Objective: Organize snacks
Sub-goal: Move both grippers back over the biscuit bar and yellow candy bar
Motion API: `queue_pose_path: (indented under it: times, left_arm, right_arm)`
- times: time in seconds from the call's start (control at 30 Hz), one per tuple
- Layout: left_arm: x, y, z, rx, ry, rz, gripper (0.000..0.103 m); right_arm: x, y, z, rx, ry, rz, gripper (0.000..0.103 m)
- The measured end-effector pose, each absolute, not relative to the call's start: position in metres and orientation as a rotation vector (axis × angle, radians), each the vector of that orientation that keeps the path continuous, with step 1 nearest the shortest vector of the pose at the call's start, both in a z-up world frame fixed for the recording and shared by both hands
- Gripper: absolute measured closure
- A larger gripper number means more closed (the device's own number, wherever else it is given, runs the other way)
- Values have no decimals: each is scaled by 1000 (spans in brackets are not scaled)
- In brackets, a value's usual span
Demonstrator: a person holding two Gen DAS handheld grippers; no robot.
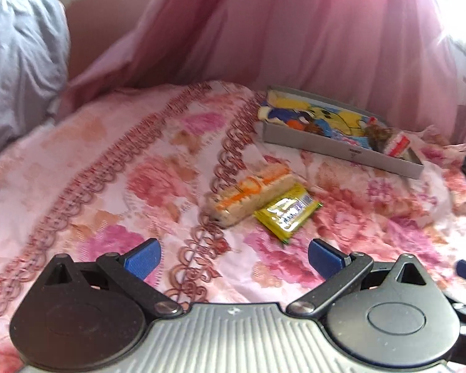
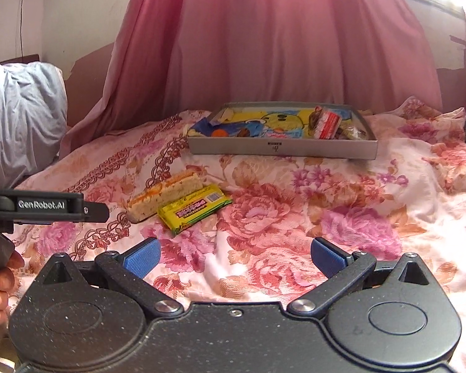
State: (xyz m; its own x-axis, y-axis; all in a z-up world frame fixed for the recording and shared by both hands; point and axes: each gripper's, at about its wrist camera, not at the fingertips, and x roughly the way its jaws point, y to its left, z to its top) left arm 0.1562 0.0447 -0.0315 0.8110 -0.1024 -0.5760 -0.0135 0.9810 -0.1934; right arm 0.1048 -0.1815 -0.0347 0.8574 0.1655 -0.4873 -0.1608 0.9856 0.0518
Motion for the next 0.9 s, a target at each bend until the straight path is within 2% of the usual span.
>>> queue_pose_path:
  times: [0.57, 0.9]
  left_arm:
    - [243, 75, -55, -263, 653, -57, 0]
    - [255, 97, -67, -336, 636, -83, 1]
  right_arm:
    - [180, -146, -66, -51, 609, 149, 1]
    - [244, -94, -84, -78, 659, 133, 1]
